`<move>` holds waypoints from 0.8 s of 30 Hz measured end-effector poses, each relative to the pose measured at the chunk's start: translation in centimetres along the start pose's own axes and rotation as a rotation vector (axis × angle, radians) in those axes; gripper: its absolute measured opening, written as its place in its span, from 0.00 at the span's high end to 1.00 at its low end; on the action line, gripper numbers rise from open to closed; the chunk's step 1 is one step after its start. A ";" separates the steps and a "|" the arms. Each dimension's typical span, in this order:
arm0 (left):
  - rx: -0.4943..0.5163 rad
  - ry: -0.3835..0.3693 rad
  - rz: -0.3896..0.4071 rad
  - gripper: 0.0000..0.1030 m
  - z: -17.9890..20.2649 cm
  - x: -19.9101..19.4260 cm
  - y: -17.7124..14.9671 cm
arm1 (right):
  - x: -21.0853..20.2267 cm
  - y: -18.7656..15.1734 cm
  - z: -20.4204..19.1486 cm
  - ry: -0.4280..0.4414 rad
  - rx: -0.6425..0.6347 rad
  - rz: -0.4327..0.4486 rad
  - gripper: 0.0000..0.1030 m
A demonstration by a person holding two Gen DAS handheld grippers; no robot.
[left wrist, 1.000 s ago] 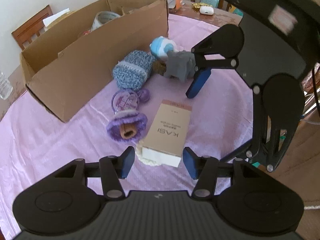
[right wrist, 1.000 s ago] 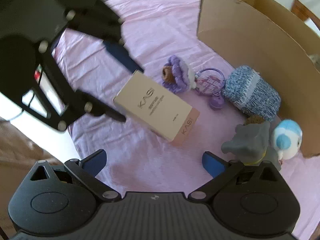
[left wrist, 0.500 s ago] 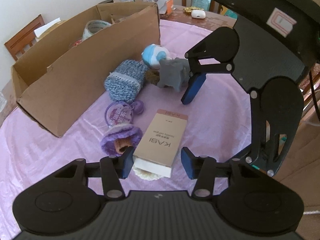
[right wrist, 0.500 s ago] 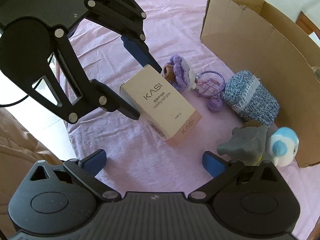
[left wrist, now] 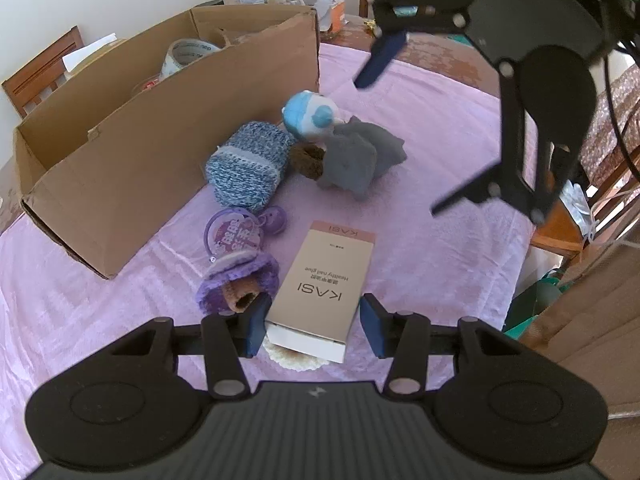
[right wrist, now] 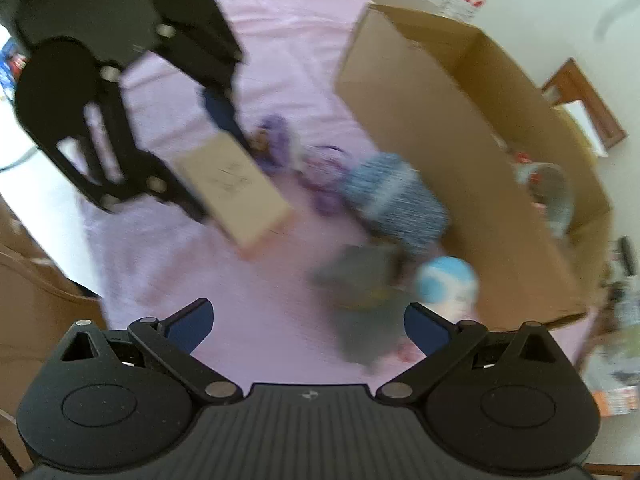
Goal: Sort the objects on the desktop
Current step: 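Carry the KASI box toward the box with the left tool while the right grasps the grey plush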
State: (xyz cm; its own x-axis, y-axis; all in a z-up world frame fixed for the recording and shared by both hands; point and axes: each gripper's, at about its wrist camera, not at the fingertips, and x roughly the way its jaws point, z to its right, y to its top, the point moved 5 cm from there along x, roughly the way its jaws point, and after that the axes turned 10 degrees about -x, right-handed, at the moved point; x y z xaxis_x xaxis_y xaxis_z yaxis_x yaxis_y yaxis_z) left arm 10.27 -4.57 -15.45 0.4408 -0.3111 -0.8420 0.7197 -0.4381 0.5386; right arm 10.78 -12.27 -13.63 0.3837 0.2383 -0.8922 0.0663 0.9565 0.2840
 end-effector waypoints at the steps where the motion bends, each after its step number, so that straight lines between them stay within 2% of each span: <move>1: 0.000 0.000 0.000 0.53 0.0 0.0 0.0 | -0.1 -0.1 0.3 -0.019 -0.021 -0.003 0.00; 4: -0.004 -0.001 0.001 0.53 0.0 0.0 0.1 | 0.3 -0.3 0.4 -0.026 -0.070 -0.017 0.00; 11: -0.020 0.003 0.004 0.53 -0.4 -0.2 0.2 | 1.6 0.0 0.1 0.003 -0.100 -0.019 0.02; 17: -0.030 0.003 0.007 0.53 -0.6 -0.1 0.3 | 2.1 0.0 0.9 0.011 -0.091 -0.044 0.24; 24: -0.033 -0.009 0.009 0.53 -0.6 0.3 0.5 | 2.3 0.3 1.3 0.018 -0.072 -0.022 0.25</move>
State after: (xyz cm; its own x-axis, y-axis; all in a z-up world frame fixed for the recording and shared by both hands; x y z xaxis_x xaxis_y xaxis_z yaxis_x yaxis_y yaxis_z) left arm 11.11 -4.39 -15.45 0.4427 -0.3223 -0.8367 0.7330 -0.4074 0.5447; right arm 12.90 -11.65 -15.11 0.3663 0.2192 -0.9043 0.0079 0.9711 0.2386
